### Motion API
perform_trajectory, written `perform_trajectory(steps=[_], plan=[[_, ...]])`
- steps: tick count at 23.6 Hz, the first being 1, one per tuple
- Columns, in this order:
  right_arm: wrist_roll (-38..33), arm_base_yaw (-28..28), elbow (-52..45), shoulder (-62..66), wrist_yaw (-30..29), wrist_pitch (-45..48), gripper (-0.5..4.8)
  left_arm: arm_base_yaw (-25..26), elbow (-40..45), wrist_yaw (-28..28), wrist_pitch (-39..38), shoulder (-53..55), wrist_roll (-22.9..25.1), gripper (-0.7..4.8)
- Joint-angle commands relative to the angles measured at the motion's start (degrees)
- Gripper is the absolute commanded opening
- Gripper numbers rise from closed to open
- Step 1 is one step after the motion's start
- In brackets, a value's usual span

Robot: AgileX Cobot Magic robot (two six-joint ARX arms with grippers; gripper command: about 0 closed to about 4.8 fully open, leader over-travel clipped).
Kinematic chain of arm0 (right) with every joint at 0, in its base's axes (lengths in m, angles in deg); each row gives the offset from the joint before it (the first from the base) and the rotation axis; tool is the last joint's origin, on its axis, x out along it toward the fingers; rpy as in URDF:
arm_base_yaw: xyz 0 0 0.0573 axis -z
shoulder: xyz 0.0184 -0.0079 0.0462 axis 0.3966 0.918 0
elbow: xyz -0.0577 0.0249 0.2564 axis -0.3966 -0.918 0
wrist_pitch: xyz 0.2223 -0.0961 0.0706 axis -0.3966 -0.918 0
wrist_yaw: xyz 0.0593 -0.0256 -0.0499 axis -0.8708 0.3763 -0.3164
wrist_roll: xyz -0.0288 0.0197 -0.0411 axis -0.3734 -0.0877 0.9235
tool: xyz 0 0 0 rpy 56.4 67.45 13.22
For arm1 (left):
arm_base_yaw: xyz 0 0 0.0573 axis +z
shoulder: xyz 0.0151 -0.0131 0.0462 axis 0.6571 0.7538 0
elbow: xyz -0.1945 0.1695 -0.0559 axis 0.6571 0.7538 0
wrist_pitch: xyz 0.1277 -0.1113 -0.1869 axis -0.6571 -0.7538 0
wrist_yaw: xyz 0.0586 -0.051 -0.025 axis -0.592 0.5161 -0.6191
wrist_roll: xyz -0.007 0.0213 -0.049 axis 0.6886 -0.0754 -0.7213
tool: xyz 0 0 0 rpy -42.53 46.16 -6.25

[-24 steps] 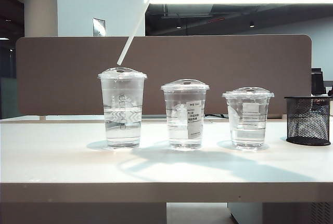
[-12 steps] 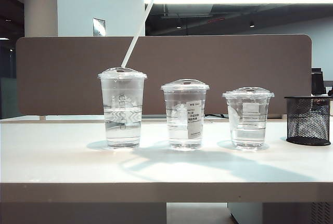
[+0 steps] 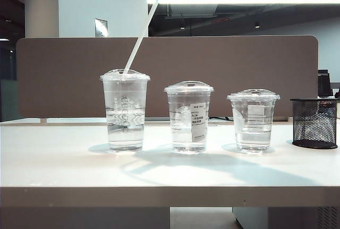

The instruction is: Pick up the straw and insert it into the large coffee cup.

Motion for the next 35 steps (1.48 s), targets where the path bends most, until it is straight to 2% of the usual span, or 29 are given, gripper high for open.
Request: perform_trajectory(steps=[1,12,16,22,23,26,28,30,31,33,35], plan=[[0.2,-0.2,0.2,-0.1,-1.1,0.4,0.4,0.1,-0.1,0.2,0.0,0.0,-0.1,-0.03],[0.2,-0.2,0.2,2.6,-1.7,0.7,0.59,0.1,-0.1,0.2,0.0,0.0,-0.1,-0.03],[0.2,-0.2,0.2,3.6,-1.7,2.9,1.18,0.1,-0.1,0.2,0.0,0.0,-0.1,-0.03],[0.2,-0.2,0.2,4.1,-1.7,5.0,1.24,0.1,-0.1,0.2,0.0,0.0,-0.1,-0.03],[0.2,-0.2,0.2,4.1,-1.7,5.4,1.44,0.1,-0.1,0.2,0.0,0.0,-0.1,-0.03],[0.2,-0.2,0.3,4.0,-1.7,7.4,2.52,0.1,-0.1,0.2,0.0,0.0,-0.1,-0.03],[0.2,-0.1,0.3,4.0,-1.4,9.9,2.76,0.1,-0.1,0.2,0.0,0.0,-0.1,-0.03],[0.2,0.1,0.5,3.6,0.9,14.1,2.76,0.1,-0.1,0.2,0.0,0.0,-0.1,-0.03],[0.4,0.2,0.6,2.3,5.6,15.8,2.74,0.1,-0.1,0.2,0.0,0.0,-0.1,-0.03],[2.3,0.3,0.6,0.5,10.3,16.4,2.61,0.1,-0.1,0.2,0.0,0.0,-0.1,-0.03],[6.0,0.4,0.5,-1.9,14.4,15.7,1.65,0.1,-0.1,0.2,0.0,0.0,-0.1,-0.03]])
